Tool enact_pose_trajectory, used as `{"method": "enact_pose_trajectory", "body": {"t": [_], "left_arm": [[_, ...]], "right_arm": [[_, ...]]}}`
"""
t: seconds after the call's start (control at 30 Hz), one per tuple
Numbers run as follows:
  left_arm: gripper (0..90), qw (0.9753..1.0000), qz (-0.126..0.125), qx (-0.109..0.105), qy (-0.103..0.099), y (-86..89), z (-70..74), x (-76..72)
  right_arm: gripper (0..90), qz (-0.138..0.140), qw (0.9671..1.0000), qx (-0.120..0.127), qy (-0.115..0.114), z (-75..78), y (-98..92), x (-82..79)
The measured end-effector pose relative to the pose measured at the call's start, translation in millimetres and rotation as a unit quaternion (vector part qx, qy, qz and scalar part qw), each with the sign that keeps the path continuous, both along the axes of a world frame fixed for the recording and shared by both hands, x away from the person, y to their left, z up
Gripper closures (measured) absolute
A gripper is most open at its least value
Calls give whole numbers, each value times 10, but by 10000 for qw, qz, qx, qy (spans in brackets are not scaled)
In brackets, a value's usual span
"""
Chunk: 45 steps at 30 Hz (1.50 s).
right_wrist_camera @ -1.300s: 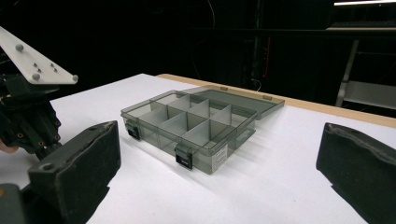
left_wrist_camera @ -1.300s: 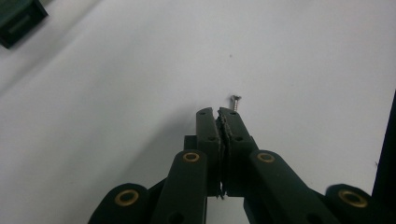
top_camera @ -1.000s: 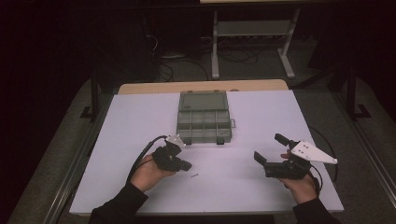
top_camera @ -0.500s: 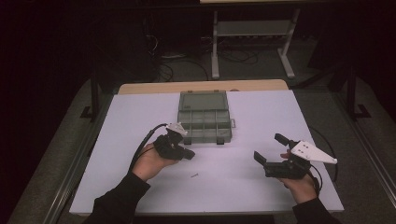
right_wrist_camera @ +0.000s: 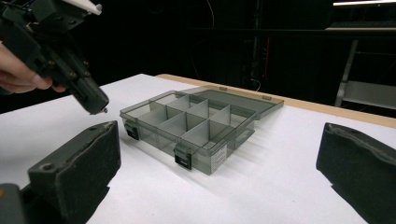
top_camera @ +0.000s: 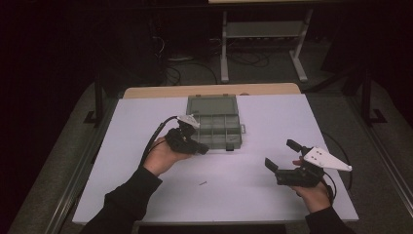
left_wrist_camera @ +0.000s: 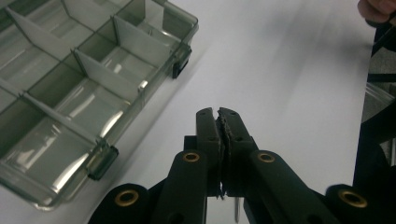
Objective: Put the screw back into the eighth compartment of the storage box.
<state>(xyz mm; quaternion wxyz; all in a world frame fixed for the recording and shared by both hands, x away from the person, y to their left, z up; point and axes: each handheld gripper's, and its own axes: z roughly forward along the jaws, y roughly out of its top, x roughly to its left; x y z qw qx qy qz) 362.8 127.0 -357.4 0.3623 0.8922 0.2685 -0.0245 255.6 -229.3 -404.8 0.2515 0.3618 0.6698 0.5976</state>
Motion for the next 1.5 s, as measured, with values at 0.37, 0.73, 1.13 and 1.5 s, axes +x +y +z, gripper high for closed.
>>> {"method": "enact_pose_trajectory", "body": {"t": [0.37, 0.73, 1.13, 1.5], "left_arm": [[881, 9998, -113, -113, -117, -210, 109, 242], [881, 9997, 8, -98, -214, -399, 115, 476], [880, 9998, 135, -81, -142, -705, -71, 707], [879, 9997, 127, 212, -50, -908, -266, 814]], "right_arm": [[0, 6, 10000, 4, -1, 0, -3, 1], [0, 19, 10000, 10, 0, -2, -3, 3], [0, 35, 10000, 44, 17, 0, -6, 1], [0, 47, 10000, 34, -15, 2, -18, 0]]}}
